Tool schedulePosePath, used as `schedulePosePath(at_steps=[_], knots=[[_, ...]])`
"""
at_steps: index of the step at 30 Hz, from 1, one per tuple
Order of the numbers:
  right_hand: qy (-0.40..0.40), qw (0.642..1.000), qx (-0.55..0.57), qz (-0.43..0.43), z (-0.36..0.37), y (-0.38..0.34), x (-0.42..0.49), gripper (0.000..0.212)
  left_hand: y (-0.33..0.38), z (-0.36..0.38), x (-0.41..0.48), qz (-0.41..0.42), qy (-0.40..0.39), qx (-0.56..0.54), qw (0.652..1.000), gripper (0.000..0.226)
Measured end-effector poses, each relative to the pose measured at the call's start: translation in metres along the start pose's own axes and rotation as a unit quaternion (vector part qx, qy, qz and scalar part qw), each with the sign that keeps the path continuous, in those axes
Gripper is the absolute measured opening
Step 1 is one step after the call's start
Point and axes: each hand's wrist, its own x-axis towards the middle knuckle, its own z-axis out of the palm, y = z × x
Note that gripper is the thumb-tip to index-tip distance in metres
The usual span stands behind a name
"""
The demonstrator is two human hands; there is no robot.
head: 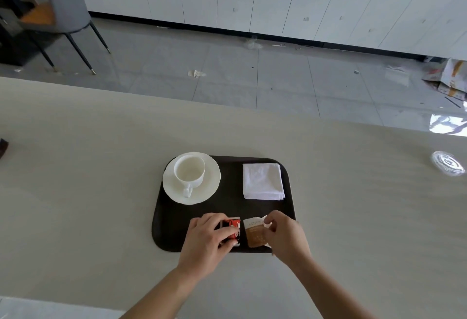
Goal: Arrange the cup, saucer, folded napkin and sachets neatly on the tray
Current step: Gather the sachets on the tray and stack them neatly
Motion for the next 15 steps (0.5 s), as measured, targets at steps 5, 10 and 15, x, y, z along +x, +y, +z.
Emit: schedulePosePath(at_steps=[5,10,15], knots=[[0.036,0.994,-0.104,-0.023,-0.0075,0.0088,0.0042,0.012,-0.0014,0.0004,-0.0015,-0.007,0.005,-0.009,1.000,0.026],[0.002,0.991,-0.132,-0.001,-0.0037,0.0055,0.0068,0.014,-0.0014,0.0019,-0.0012,-0.007,0.006,-0.017,1.000,0.025],[-0.009,0.995,-0.082,0.060,-0.0091,0.0047,0.0080,0.009,-0.0017,0.0019,-0.0022,-0.013,0.005,-0.017,1.000,0.025]])
